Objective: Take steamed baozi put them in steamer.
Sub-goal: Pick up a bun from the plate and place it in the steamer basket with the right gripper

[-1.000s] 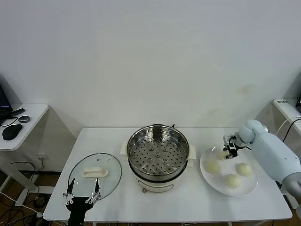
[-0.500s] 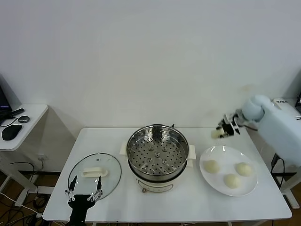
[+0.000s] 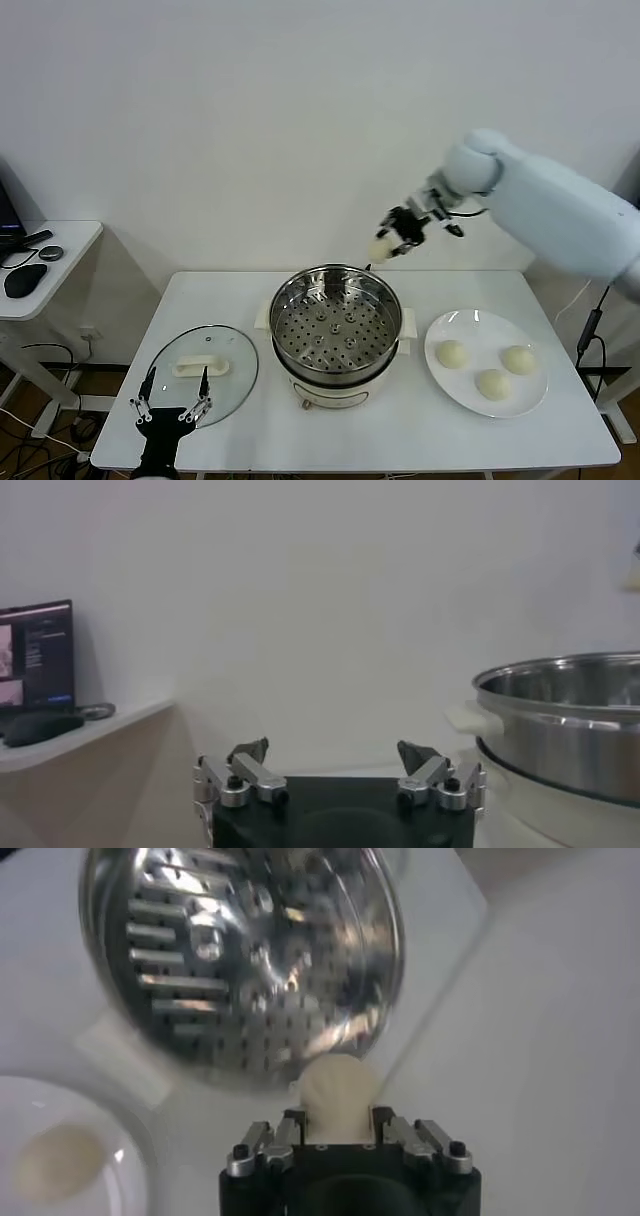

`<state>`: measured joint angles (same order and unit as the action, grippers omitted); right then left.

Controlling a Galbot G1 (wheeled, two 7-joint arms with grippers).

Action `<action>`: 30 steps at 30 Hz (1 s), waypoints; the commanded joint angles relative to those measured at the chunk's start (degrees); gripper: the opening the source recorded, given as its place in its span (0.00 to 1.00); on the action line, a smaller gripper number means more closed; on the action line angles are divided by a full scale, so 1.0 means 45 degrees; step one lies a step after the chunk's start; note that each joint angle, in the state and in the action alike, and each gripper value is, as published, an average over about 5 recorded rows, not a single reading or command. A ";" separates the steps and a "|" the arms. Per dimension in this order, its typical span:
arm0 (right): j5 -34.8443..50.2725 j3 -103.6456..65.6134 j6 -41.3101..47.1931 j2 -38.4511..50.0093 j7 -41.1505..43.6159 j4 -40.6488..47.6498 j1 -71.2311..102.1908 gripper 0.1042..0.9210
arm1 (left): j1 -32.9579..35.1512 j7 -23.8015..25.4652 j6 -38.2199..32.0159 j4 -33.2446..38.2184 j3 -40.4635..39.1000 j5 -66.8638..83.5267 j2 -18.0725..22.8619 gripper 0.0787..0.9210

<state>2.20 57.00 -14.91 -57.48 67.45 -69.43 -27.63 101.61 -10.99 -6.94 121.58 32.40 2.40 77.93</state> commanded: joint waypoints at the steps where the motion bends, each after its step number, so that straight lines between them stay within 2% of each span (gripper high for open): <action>1: -0.0682 0.2371 -0.2909 -0.3015 -0.0250 0.0398 -0.0520 0.41 | 0.0133 -0.0004 -0.0002 0.0307 0.0201 0.0012 0.0102 0.88; 15: -0.6778 0.0844 -0.6338 -0.3538 -0.2077 0.3060 0.2241 0.43 | 0.0258 -0.0042 -0.0026 0.0434 0.0510 0.0042 0.0298 0.88; 26: -0.7356 -0.0058 -0.6798 -0.4035 -0.2569 0.3723 0.2463 0.46 | 0.0253 -0.0045 -0.0033 0.0307 0.0473 0.0012 0.0323 0.88; 30: -0.7274 -0.0067 -0.6977 -0.4210 -0.2687 0.3866 0.2313 0.50 | 0.0224 -0.0049 -0.0035 0.0302 0.0438 0.0010 0.0339 0.88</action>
<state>-26.27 58.34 -42.87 -74.75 57.06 -54.58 -18.53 102.70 -11.19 -7.07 122.96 34.38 2.47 79.38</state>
